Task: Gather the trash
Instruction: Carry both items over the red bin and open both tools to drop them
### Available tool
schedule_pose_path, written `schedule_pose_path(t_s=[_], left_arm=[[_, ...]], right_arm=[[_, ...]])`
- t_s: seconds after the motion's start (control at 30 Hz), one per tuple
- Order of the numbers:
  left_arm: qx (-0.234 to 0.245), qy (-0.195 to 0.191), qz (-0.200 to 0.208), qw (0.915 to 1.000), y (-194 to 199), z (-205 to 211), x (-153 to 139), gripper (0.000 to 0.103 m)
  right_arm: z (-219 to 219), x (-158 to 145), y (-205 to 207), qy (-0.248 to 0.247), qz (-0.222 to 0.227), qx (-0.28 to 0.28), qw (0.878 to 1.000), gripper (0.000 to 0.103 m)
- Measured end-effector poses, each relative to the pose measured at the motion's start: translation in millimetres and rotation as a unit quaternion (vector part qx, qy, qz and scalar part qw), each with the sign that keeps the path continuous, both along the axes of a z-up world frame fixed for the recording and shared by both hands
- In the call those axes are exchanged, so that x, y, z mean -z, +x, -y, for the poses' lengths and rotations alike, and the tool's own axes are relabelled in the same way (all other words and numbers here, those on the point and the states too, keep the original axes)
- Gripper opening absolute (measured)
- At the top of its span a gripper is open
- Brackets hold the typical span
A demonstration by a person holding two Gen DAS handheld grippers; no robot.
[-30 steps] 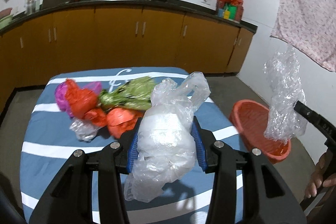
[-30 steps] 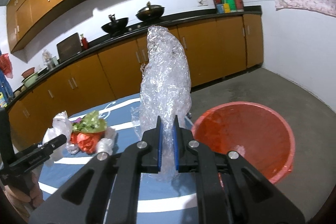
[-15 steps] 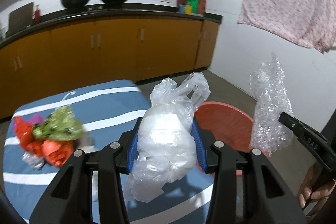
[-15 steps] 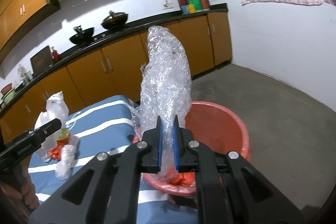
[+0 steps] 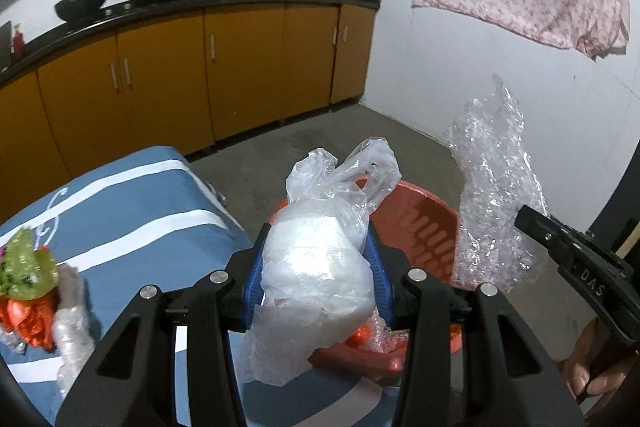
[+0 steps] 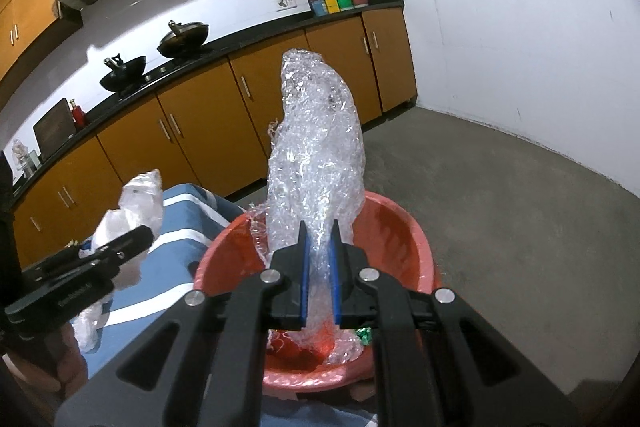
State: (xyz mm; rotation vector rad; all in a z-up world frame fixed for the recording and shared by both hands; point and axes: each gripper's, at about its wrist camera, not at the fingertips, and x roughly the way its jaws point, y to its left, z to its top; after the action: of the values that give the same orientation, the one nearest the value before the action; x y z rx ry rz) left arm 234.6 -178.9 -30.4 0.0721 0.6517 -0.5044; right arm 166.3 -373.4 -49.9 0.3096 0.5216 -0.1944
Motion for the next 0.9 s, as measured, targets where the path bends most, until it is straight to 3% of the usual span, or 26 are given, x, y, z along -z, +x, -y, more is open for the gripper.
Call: schedule_pose_path(t_s=[0.47, 0.6, 0.73, 0.9], left_arm=[[0.035, 0.023, -0.023, 0.9988, 21.8, 42.0, 33.5, 0.045], [0.043, 0.027, -0.029, 0.9983, 27.7, 49.3, 38.8, 0.055], [0.045, 0.029, -0.033, 0.9981, 29.6, 54.0, 42.8, 0.065], [0.032, 0.027, -0.045, 0.9981, 30.6, 44.4, 44.3, 0.068]], right_arm=[[17.5, 34.3, 30.6, 0.008, -0.032, -0.001, 0.999, 0.011], [24.0, 41.7, 35.4, 0.017, -0.033, -0.003, 0.999, 0.014], [28.2, 49.2, 36.2, 0.028, -0.036, -0.002, 0.999, 0.025], [28.0, 51.8, 28.9, 0.026, -0.035, 0.001, 0.999, 0.042]])
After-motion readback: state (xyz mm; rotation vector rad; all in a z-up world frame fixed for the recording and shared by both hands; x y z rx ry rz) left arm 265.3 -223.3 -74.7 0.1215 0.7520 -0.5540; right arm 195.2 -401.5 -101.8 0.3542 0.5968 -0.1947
